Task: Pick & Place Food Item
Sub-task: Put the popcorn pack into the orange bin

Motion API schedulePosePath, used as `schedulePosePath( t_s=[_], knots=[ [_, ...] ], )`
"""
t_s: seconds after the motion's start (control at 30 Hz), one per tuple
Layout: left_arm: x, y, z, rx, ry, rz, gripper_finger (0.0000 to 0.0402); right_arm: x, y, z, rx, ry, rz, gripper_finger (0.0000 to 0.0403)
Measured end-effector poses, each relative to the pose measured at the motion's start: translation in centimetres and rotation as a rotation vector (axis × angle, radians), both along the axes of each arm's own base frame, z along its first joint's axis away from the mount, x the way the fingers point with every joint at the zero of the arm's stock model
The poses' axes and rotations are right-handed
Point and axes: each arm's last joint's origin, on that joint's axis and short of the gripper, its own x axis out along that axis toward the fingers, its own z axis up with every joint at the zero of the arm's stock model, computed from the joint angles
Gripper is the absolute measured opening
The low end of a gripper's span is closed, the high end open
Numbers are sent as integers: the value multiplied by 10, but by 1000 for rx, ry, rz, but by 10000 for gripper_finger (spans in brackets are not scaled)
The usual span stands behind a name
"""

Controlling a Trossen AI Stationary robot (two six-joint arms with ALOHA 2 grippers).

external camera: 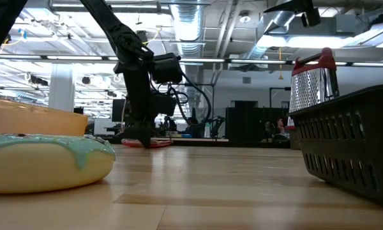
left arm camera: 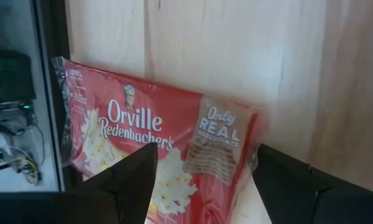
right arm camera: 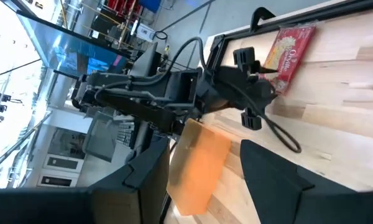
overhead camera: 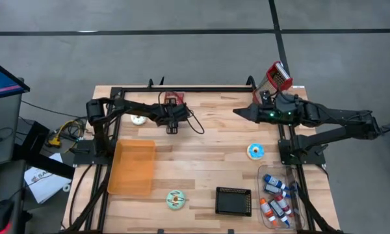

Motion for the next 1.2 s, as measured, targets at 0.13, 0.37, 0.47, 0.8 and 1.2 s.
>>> schedulePosePath(
  t_s=[0.13,0.37,0.47,0.8,1.2],
  knots=[
    [-1,4,0,-40,-15,-2,240,0,1,0,6,-2,1,189],
    [-2,4,-2,-88,-23,-19,187,0,1,0,15,-5,-2,189],
    [-2,4,-3,-112,-33,-19,129,0,1,0,15,-6,-1,189],
    [-4,-6,12,-194,-120,1,2,0,10,1,19,-17,5,189],
    [-51,-57,137,-366,-527,25,0,1,21,8,-6,-89,13,189]
  ],
)
